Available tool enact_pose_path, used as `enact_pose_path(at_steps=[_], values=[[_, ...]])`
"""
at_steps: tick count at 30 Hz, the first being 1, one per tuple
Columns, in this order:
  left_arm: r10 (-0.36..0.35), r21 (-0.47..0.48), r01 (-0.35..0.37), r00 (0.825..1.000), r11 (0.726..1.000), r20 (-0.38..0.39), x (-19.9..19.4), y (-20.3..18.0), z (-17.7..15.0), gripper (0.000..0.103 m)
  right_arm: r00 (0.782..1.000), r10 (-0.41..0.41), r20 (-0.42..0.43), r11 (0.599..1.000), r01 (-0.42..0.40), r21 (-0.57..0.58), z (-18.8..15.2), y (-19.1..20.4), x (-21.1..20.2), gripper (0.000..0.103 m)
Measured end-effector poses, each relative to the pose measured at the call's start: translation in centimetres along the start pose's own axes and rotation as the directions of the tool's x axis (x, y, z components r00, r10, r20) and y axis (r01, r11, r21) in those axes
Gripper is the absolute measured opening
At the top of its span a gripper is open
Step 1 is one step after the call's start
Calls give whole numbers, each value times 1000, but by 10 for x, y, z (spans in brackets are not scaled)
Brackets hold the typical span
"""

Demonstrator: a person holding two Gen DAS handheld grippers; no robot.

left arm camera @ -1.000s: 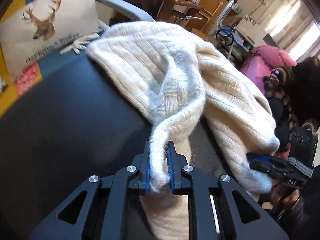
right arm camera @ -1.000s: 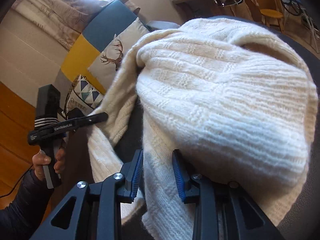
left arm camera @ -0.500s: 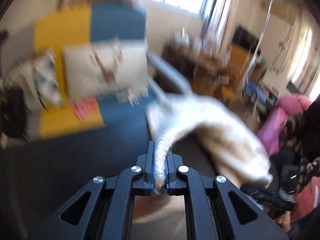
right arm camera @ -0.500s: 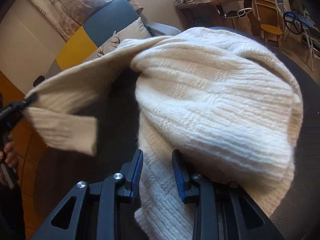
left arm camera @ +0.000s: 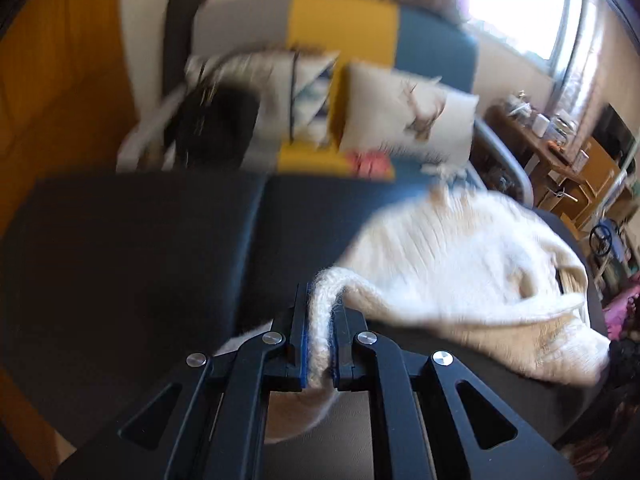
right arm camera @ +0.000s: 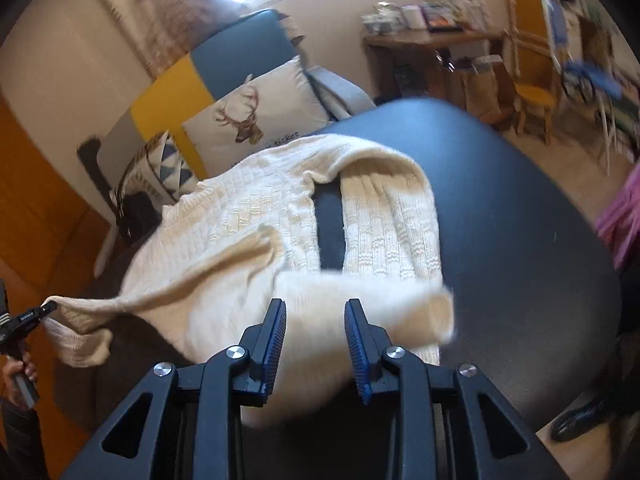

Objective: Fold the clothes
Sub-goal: 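Lift and spread the sweater over the ottoman, then open the right gripper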

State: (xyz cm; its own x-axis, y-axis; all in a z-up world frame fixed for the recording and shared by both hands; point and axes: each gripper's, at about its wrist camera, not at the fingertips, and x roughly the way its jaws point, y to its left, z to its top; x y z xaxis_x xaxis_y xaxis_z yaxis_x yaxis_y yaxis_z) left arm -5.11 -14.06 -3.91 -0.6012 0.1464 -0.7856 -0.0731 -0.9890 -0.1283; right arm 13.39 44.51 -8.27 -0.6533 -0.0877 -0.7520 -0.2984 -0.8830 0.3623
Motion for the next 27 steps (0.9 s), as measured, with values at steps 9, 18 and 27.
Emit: enact_pose_path(at_steps=[9,18,27], values=[[-152,2,152,984,988,89,-33,-17,7,8,975,54,-216,992,-76,-96,39,19,75,34],[-163,60,157,981,986,104,-34,-57,44,8,939,214,-269,971,-173,166,19,11,131,26],[-169,62,162,978,985,121,-44,-72,68,9,857,516,11,852,-512,-108,11,105,-35,11]])
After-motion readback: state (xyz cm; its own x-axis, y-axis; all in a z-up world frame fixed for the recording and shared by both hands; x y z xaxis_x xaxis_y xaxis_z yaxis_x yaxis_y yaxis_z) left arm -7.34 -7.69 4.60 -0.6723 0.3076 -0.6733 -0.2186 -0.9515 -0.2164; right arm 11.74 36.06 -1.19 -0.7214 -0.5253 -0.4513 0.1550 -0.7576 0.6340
